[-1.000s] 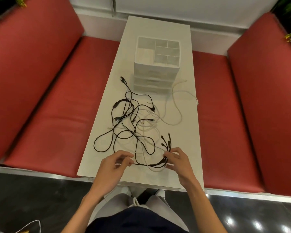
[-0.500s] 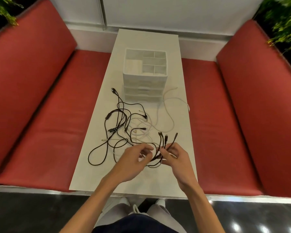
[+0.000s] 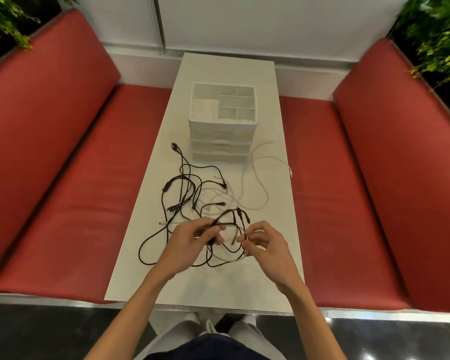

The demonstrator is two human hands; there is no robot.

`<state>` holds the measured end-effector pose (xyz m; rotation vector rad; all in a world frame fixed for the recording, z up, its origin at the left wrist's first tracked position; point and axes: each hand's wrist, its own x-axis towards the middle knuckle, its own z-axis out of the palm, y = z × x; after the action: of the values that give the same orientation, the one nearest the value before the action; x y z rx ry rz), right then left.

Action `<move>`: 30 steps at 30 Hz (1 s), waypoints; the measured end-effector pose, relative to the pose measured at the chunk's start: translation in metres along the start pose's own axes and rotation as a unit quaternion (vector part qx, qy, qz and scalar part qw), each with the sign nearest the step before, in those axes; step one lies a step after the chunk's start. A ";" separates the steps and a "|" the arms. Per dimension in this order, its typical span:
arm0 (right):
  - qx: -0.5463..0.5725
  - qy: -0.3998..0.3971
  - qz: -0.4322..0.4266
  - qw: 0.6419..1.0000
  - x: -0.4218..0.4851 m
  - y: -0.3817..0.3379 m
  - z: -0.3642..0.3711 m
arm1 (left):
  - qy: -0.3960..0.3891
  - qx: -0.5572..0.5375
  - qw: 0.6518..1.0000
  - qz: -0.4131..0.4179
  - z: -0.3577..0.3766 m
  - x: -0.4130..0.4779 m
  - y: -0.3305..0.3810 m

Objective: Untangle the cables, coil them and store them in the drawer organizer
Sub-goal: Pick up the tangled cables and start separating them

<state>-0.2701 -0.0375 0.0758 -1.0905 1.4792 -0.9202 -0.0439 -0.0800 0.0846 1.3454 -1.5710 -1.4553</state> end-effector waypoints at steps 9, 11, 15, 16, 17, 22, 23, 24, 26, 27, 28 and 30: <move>-0.187 0.074 -0.014 0.979 0.035 0.080 0.000 | 0.098 -0.170 0.981 0.009 -0.031 -0.002 0.012; -0.229 0.050 -0.004 0.972 0.044 0.097 0.004 | 0.101 -0.182 0.978 0.005 -0.031 -0.002 0.011; -0.345 -0.006 0.024 0.938 0.052 0.119 0.012 | 0.107 -0.188 0.976 0.001 -0.026 -0.004 0.013; -0.390 0.009 0.009 0.921 0.051 0.119 0.015 | 0.107 -0.188 0.976 0.001 -0.025 -0.005 0.014; -0.417 0.032 -0.014 0.908 0.050 0.112 0.020 | 0.108 -0.189 0.976 0.001 -0.024 -0.006 0.014; -0.138 -0.048 0.012 0.989 0.031 0.016 0.049 | 0.121 -0.193 0.974 0.009 -0.016 -0.011 0.020; -0.052 -0.089 0.033 0.994 0.027 -0.003 0.055 | 0.117 -0.188 0.975 0.008 -0.014 -0.013 0.021; 0.026 -0.114 0.042 0.992 0.024 -0.019 0.060 | 0.111 -0.185 0.976 0.006 -0.012 -0.015 0.021; 0.163 -0.119 0.054 0.978 0.021 -0.044 0.065 | 0.097 -0.181 0.979 0.001 -0.007 -0.021 0.020; 0.223 -0.111 0.062 0.966 0.021 -0.055 0.066 | 0.093 -0.182 0.979 -0.005 -0.005 -0.025 0.019; 0.262 -0.104 0.058 0.958 0.022 -0.065 0.065 | 0.091 -0.182 0.979 -0.012 -0.004 -0.029 0.018; 0.272 -0.091 0.011 0.958 0.024 -0.081 0.064 | 0.089 -0.160 0.983 -0.017 -0.001 -0.035 0.017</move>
<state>-0.1952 -0.0843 0.1343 -0.7252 0.9975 -1.0950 -0.0366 -0.0501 0.1077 1.2757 -1.1494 -1.4890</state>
